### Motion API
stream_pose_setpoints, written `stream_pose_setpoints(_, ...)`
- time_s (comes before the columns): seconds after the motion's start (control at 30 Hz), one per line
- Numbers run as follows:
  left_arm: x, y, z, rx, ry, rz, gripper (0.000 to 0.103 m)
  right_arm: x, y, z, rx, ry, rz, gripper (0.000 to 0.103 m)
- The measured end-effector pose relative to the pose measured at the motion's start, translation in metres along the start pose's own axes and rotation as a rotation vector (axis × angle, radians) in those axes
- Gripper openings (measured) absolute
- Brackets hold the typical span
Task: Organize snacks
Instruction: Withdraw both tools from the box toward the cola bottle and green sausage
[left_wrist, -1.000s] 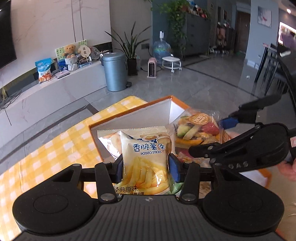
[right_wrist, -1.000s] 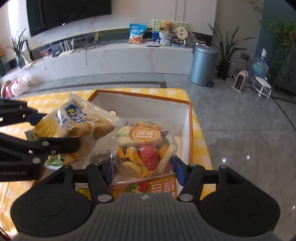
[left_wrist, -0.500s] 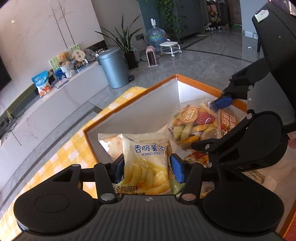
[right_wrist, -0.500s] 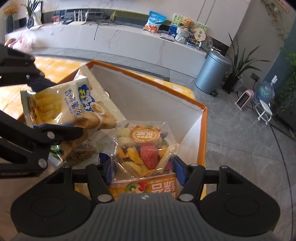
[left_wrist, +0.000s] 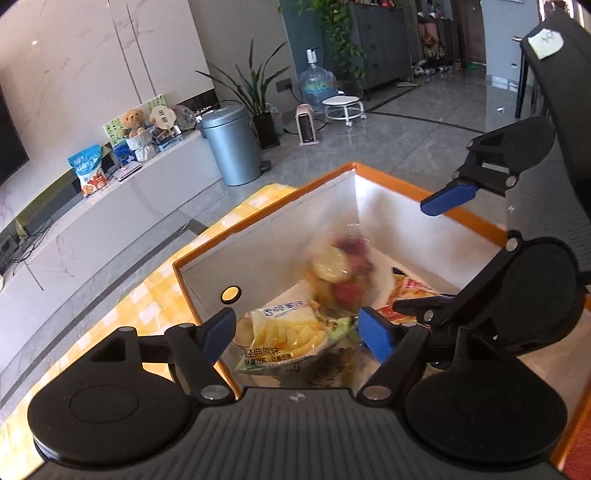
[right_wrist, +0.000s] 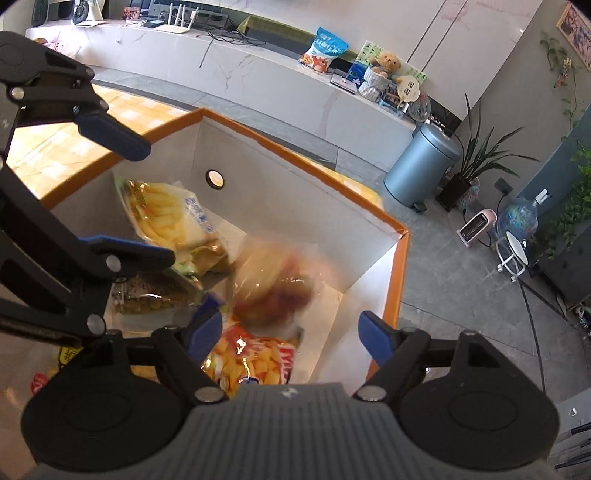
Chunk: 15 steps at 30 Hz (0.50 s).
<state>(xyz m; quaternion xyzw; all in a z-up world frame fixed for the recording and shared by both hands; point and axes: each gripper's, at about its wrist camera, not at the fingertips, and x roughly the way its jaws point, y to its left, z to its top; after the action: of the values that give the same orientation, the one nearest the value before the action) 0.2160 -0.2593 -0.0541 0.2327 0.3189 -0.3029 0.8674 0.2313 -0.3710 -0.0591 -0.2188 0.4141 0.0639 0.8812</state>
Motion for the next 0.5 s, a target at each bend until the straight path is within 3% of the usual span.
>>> stream_pose_setpoints(0.3,-0.046,0.005,-0.005,-0.059,-0.033,-0.028,0.089,-0.037,0.011,0.004,0.025,-0.028,-0.046,0.083)
stream_pose_setpoints(0.5,-0.094,0.012,-0.021,-0.13,-0.096,-0.011,0.089,-0.081,0.028,0.0,0.118,-0.132,-0.076,0.083)
